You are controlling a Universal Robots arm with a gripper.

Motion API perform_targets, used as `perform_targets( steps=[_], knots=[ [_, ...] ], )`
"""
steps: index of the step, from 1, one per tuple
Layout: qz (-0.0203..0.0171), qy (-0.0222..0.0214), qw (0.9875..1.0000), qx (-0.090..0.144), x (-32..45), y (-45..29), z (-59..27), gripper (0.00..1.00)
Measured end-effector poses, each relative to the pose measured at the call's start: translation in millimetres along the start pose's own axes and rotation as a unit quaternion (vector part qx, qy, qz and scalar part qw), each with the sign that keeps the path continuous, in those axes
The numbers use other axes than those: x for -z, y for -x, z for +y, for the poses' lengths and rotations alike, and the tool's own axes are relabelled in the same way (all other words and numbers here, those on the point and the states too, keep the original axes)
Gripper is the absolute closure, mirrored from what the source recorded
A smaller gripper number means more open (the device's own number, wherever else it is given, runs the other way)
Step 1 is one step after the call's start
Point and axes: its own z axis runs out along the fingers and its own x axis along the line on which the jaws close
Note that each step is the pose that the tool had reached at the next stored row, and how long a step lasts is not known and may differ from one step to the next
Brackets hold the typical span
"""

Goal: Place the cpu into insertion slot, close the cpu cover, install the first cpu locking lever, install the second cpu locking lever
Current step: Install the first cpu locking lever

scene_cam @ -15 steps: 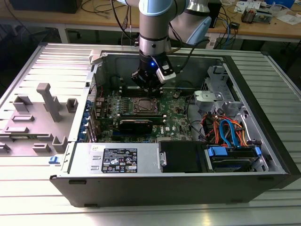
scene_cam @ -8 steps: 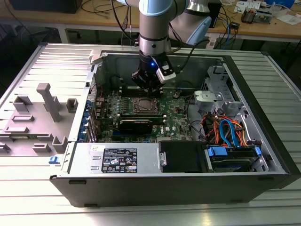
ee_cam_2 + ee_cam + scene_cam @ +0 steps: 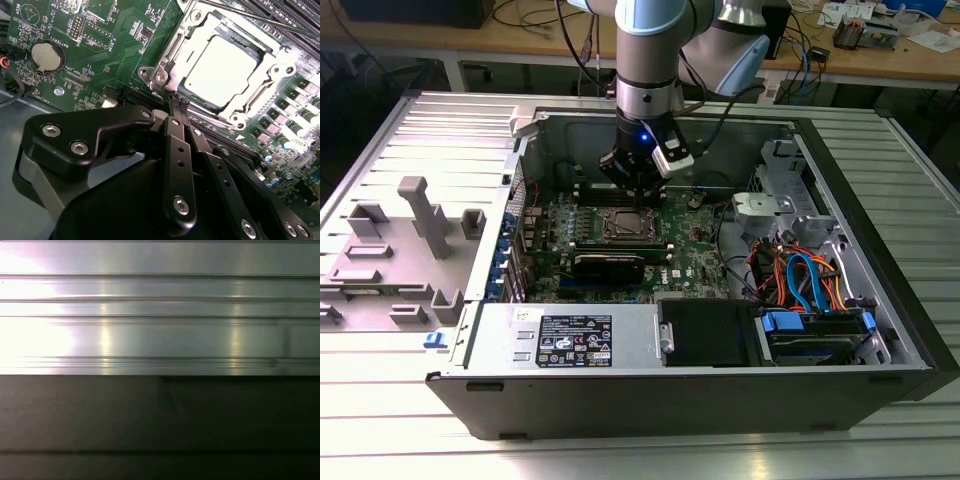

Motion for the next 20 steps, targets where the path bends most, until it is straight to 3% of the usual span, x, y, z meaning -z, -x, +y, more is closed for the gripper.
perform_targets(
  steps=[20],
  knots=[
    [-0.0001,-0.0014,1.0000,0.000,-2.7,0.0,0.1,0.89]
  ],
)
